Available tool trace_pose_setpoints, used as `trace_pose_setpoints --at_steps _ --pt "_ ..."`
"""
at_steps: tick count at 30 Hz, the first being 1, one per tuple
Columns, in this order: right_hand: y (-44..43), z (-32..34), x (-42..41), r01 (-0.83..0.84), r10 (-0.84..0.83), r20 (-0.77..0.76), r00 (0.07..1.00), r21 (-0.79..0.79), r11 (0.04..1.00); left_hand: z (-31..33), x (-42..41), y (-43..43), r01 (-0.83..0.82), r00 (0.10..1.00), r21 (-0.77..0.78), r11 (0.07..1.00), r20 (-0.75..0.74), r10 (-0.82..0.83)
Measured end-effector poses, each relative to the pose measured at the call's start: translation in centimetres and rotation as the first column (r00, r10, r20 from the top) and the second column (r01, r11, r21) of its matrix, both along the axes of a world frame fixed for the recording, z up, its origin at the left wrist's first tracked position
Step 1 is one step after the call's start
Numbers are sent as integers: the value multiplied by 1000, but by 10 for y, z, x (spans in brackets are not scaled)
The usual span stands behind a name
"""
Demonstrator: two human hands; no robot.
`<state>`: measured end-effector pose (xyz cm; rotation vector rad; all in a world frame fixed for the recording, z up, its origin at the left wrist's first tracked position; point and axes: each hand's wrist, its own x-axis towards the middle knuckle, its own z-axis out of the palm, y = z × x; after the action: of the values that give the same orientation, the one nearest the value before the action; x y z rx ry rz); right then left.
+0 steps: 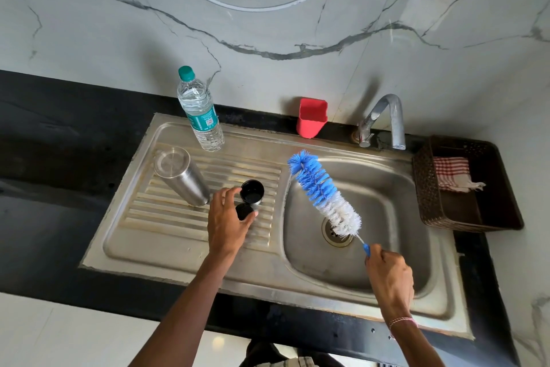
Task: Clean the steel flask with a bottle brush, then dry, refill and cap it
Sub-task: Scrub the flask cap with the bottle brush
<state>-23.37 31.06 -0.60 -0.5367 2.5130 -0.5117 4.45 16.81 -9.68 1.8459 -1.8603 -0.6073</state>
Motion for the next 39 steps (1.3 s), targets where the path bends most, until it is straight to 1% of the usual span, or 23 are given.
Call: trace_pose_setpoints --at_steps 1,3,6,8,11,13,14,15,16,17,18,19,20,22,24,26,28,30,32,36,39 --pt "-1 0 0 4 -4 -1 1000 4 1000 1 -1 -6 36 998 -38 999 58 -34" --pt "-2 2 -1 5 -5 0 1000 9 1000 4 -8 -18 125 972 -55 991 205 -111" --pt "-4 5 -4 -35 38 60 998 -41 999 5 -22 -31 248 888 11 969 396 -232" --pt "-7 9 -5 -78 87 93 992 -89 993 2 -27 -34 299 848 32 954 449 -281" --pt "-15 22 -13 -174 185 58 981 -161 972 2 -30 -39 299 850 28 954 447 -280" --pt "-26 38 -20 -287 289 -20 957 -178 941 3 -30 -43 248 887 38 968 393 -243" --pt "-33 47 -24 -346 340 -64 938 -170 923 4 -30 -45 203 922 31 979 330 -202" --pt "-42 57 -28 -401 388 -108 915 -154 903 5 -29 -46 145 964 30 989 222 -148" --pt "-50 68 -31 -448 430 -148 891 -134 884 8 -30 -47 73 996 50 996 52 -75" --pt "-60 78 -35 -489 463 -191 865 -116 865 14 -32 -46 1 990 103 995 -142 14" --pt "-69 89 -38 -522 487 -246 838 -97 848 24 -37 -46 -61 944 185 981 -310 118" --pt "-80 102 -39 -550 503 -317 804 -74 832 34 -43 -46 -116 871 279 953 -434 233" --pt "-90 115 -39 -575 515 -389 764 -46 817 42 -48 -45 -159 782 358 920 -524 338" --pt "-113 141 -40 -603 529 -530 662 42 797 55 -58 -45 -175 596 459 871 -655 465" --pt "-136 161 -42 -588 525 -659 538 152 794 65 -65 -44 -165 447 518 839 -719 532" --pt "-161 174 -46 -568 529 -731 432 235 789 68 -66 -44 -150 369 556 817 -735 568" --pt "-186 181 -50 -561 575 -742 346 328 760 65 -66 -41 -114 330 578 808 -746 579" --pt "-212 185 -49 -560 635 -729 254 425 712 61 -67 -38 -69 286 589 805 -761 582" --pt "-234 188 -43 -561 683 -708 183 495 664 59 -68 -36 -48 252 593 803 -771 585" --pt "-265 185 -33 -597 729 -682 52 564 570 61 -68 -41 -20 203 581 814 -795 572" --pt "-284 178 -27 -631 743 -669 -31 589 504 68 -67 -46 17 195 556 831 -817 542"
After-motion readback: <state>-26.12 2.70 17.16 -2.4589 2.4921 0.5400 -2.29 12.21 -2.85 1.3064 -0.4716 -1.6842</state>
